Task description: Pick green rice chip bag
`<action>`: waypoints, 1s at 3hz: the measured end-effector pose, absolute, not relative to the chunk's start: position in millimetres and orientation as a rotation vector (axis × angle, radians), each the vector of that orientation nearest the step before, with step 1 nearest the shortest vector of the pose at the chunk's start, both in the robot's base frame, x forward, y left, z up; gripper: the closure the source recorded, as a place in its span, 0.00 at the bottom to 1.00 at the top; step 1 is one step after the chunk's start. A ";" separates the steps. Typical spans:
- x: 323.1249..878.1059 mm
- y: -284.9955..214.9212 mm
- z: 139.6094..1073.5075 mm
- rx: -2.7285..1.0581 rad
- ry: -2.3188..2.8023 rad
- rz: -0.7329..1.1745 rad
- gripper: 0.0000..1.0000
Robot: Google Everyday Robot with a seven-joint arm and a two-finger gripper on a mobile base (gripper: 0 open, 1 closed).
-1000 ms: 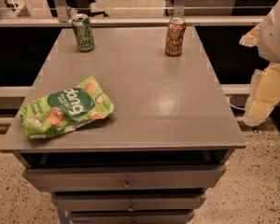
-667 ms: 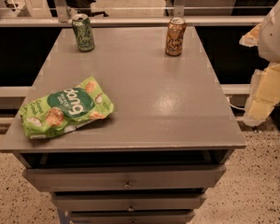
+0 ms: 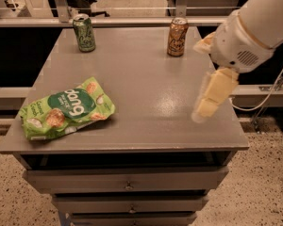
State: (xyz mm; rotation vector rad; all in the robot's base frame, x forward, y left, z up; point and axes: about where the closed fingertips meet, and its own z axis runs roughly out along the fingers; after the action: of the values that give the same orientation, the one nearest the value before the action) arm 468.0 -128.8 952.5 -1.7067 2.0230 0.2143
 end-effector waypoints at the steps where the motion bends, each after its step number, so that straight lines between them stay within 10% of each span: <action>1: 480.3 -55.1 946.3 -1.692 1.887 0.362 0.00; 3: 490.1 14.7 947.5 -1.651 1.778 0.453 0.00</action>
Offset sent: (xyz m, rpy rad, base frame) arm 0.0303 0.2177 -0.0154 0.3854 -0.0303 0.1683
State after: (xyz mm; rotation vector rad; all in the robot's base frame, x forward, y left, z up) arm 490.1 14.7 947.5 -1.6505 1.7785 0.4528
